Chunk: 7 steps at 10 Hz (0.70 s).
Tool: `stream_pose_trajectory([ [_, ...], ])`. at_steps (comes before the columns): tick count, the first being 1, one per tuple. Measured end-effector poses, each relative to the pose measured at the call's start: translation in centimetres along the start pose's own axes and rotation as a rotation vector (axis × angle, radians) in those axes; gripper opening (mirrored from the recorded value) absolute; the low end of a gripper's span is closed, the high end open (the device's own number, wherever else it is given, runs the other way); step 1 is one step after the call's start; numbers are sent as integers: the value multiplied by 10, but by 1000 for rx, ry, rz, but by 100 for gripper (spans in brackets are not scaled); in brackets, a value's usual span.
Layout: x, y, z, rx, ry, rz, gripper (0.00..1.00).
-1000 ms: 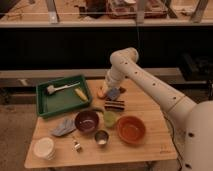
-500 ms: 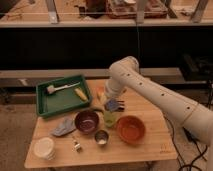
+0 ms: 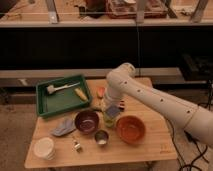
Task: Place sponge in plastic cup
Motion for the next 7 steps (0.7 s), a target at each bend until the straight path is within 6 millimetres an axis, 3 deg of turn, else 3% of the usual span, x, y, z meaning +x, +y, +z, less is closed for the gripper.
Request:
stream_pose_trajectory([
  [3,-13,0,3,3,2,0,29],
  [5,-13,-1,8,24,-9,-5,45],
  [7,-15,0,11,31,-19,-6,67],
])
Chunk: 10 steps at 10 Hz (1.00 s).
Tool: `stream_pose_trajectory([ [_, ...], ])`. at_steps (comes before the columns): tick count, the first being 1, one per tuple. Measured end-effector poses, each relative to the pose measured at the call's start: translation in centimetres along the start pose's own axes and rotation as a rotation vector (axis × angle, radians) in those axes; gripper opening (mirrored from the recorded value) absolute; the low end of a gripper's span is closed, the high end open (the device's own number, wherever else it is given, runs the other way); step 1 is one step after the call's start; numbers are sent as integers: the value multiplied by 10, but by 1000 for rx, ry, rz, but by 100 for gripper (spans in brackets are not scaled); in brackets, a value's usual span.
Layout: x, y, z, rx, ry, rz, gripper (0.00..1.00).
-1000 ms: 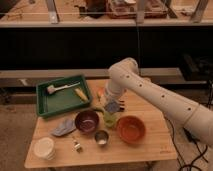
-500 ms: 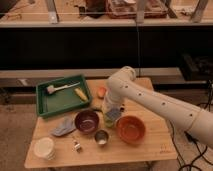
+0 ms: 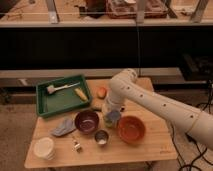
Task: Place sponge in plastic cup
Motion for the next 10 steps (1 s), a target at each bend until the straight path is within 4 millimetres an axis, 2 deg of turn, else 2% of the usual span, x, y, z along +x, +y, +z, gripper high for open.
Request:
stream_pose_trajectory([
  [2,1,-1,3,3,-9,-5,80],
  [10,11,18,8,7,-15,11,80],
])
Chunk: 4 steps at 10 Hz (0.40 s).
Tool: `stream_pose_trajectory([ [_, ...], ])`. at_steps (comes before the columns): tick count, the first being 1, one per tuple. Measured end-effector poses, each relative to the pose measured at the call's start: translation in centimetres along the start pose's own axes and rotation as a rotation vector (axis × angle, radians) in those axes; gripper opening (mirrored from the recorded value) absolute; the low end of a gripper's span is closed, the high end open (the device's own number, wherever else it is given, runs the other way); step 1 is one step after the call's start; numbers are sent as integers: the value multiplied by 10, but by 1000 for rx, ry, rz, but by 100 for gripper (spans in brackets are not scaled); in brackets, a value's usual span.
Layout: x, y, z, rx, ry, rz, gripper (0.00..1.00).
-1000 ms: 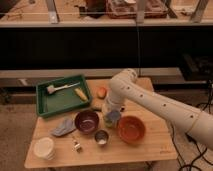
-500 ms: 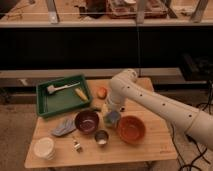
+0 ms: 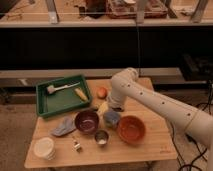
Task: Place sponge in plastic cup
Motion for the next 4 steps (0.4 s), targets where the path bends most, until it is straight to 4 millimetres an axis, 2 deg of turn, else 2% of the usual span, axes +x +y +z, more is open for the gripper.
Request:
stream_pose_trajectory([
  [1,3,5,-2,0,10,21,80],
  [2,13,22,-9,-3,45,107,80],
  [4,25,41,-19,-3,86,199,80],
])
